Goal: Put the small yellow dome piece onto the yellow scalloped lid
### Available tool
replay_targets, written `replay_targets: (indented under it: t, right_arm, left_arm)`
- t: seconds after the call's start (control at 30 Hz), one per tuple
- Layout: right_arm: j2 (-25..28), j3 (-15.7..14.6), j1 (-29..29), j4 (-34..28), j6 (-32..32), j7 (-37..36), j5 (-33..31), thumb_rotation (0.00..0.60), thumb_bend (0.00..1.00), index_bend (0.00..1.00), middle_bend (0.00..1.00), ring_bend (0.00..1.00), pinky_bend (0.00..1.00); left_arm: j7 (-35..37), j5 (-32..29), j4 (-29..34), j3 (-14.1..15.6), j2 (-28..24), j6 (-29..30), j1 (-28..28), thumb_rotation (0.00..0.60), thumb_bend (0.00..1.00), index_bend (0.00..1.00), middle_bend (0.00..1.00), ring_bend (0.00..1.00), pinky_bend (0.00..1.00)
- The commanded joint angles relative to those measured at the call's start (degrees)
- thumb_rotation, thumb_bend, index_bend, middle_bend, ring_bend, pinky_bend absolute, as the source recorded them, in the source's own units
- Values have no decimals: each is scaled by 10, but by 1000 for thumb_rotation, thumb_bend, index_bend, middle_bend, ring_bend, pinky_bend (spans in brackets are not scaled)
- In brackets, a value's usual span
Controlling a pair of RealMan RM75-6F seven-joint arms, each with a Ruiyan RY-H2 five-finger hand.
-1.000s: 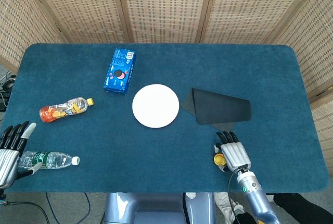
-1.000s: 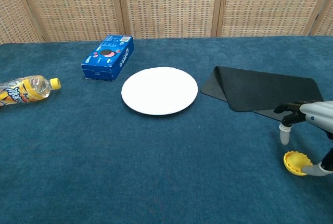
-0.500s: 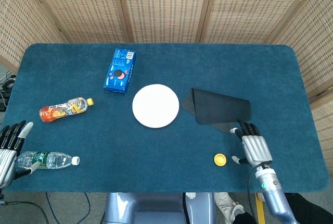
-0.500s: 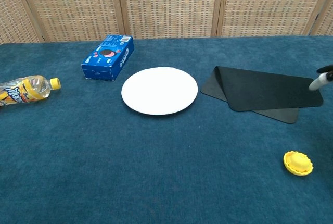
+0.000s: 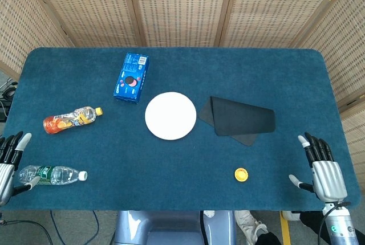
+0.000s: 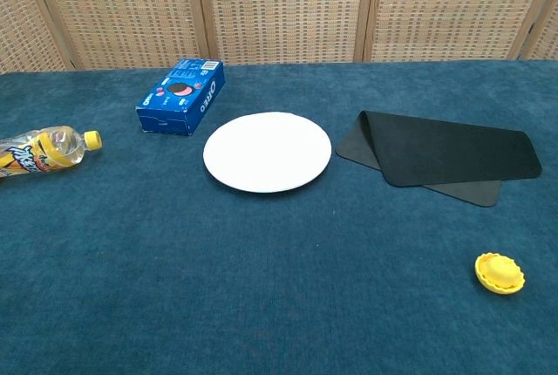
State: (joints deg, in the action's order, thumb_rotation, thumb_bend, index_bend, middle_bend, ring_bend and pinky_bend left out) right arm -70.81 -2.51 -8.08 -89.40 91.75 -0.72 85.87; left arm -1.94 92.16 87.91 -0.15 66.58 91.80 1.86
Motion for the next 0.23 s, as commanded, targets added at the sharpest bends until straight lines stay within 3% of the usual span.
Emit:
replay_targets:
  t: [0.03, 0.23]
  right_arm:
    - [-1, 5, 7, 6, 2, -14, 2, 600, 73, 0, 0, 0, 0]
    - [6, 14, 9, 13, -18, -25, -6, 600, 54, 0, 0, 0, 0]
  left_arm:
    - [3, -4, -1, -1, -1, -2, 0, 600, 109, 0, 0, 0, 0]
    - [1, -7, -2, -3, -1, -3, -1, 600, 109, 0, 0, 0, 0]
